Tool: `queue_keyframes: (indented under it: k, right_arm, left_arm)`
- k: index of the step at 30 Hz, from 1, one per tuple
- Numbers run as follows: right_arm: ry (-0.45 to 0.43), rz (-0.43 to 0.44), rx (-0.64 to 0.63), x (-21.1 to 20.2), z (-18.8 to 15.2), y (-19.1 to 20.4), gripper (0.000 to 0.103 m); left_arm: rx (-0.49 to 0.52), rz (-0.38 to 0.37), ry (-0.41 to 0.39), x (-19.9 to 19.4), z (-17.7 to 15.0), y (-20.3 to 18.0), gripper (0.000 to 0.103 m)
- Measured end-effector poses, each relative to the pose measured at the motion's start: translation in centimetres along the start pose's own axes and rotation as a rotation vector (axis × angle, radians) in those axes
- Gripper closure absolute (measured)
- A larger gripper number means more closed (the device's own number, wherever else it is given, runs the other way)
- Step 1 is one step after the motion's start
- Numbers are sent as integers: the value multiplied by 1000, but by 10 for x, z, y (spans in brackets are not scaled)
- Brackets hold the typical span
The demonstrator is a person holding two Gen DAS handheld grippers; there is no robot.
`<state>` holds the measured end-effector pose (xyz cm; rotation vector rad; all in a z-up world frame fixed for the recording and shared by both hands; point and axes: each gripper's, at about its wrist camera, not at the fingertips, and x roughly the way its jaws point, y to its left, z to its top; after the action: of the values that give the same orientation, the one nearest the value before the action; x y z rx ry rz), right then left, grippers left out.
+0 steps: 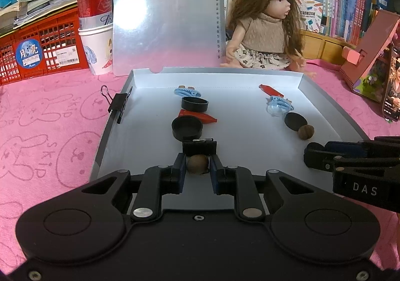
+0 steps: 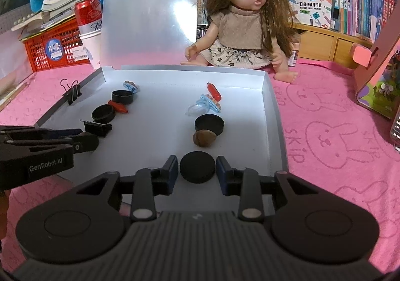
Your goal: Organize rigid objects
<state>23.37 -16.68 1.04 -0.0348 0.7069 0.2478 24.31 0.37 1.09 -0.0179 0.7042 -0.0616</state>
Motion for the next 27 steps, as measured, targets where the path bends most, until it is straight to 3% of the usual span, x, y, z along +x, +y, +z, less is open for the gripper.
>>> queue_keyframes:
  k: [8, 15, 21, 23, 27]
  right_arm:
    - [-2, -6, -35, 0, -2, 7, 44]
    - [-5, -6, -38, -1, -2, 8, 42]
    - [-4, -8, -38, 1, -2, 9, 32]
    - [-2, -5, -30, 0, -1, 10, 24]
    - [2, 1, -7, -2, 0, 9, 21]
  left_arm:
    - [21, 0, -11, -2, -3, -4, 67]
    - [35, 7, -19, -3, -5, -5, 65]
    - [34, 17, -20, -4, -6, -3, 55]
    - [33, 13, -12, -5, -6, -3, 52]
    - [34, -2, -2, -8, -6, -3, 49]
